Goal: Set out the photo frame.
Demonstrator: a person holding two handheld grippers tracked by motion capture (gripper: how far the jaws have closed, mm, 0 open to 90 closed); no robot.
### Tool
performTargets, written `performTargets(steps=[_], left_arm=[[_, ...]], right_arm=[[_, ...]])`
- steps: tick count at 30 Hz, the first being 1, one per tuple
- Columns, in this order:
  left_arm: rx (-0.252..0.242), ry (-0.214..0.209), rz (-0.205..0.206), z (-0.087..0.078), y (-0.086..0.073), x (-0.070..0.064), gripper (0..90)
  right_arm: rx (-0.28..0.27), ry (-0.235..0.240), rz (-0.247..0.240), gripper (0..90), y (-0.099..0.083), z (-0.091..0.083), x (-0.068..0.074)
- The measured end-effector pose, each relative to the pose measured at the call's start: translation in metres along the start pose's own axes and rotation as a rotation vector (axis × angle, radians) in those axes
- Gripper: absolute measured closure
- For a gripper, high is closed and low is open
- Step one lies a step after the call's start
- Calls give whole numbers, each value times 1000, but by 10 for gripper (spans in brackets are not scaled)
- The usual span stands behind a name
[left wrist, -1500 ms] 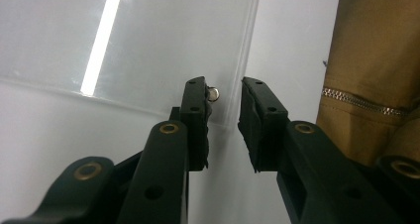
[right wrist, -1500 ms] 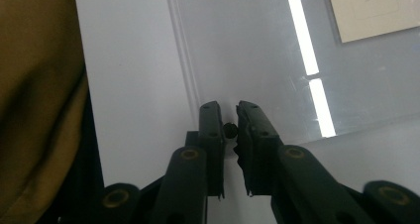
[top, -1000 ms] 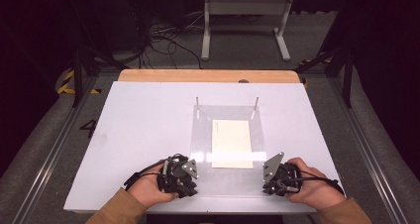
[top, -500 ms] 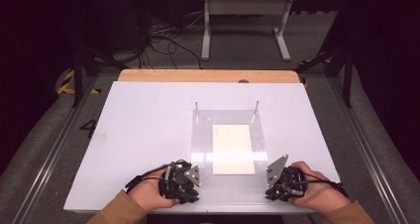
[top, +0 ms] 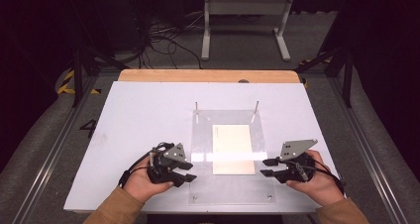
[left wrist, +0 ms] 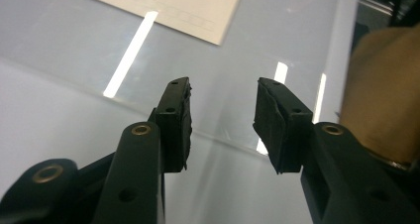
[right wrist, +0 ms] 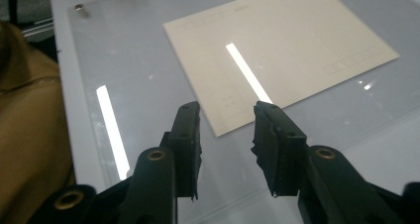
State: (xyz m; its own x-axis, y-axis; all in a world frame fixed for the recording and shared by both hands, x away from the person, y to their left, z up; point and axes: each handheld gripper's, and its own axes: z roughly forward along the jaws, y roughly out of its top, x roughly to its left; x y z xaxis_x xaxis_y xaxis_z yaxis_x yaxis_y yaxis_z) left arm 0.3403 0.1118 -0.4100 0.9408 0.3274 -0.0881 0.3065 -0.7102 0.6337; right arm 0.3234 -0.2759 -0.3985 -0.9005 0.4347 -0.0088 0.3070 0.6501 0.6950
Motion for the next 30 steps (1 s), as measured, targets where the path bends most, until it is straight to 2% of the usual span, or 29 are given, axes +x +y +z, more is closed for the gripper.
performTargets(steps=[1,2,3,5,10,11,12,14,17,19,22,25,26,28,30], left_arm=[[-11,16,-3,-1,-1,2,548],[-37,23,-23,-2,-3,3,540],[-37,23,-23,-2,-3,3,532],[-65,52,-49,-4,-5,6,522],[-126,86,-103,-11,-13,15,495],[-136,98,-111,-13,-16,17,491],[-136,104,-108,-13,-17,18,481],[-130,143,-87,-14,-20,16,456],[-135,156,-80,-15,-23,15,444],[-151,162,-96,-17,-26,16,438],[-166,169,-118,-20,-30,18,436],[-165,177,-131,-21,-33,20,435],[-164,179,-133,-20,-34,20,434],[-160,181,-132,-20,-34,21,432],[-160,185,-132,-19,-34,21,431]], right_arm=[[-7,-13,11,623,1,0,-2],[-7,-22,29,629,1,0,-4],[-7,-22,29,629,1,0,-4],[7,-17,63,611,3,1,-7],[-17,-69,13,628,12,2,-14],[-25,-80,18,633,13,2,-18],[-46,-87,31,634,15,3,-23],[-71,-106,57,638,16,4,-32],[-113,-152,111,630,17,7,-47],[-150,-174,169,617,17,10,-59],[-186,-201,223,611,18,13,-72],[-241,-209,242,613,18,17,-82],[-246,-215,246,609,18,18,-84],[-239,-260,249,601,20,19,-88],[-251,-277,265,587,22,20,-93]])
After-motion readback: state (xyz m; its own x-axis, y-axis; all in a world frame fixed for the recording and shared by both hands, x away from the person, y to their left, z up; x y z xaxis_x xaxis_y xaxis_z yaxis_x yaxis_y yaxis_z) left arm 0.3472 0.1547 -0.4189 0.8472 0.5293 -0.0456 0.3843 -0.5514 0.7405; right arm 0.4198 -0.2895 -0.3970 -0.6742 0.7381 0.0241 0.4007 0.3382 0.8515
